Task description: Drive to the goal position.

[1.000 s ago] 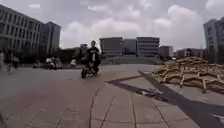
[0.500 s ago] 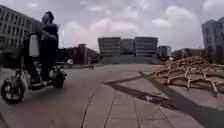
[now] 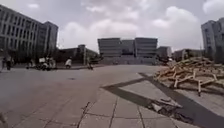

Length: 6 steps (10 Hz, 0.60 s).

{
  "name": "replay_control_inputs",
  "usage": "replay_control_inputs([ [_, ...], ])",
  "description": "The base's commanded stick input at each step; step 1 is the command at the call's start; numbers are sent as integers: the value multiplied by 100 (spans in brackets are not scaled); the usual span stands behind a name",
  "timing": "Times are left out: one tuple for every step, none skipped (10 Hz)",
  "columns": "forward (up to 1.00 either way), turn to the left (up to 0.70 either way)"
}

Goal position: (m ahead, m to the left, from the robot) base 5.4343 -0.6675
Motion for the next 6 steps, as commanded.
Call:
replay_control_inputs([
  [70, 0],
  [70, 0],
  [70, 0],
  [70, 0],
  [70, 0],
  [70, 0],
])
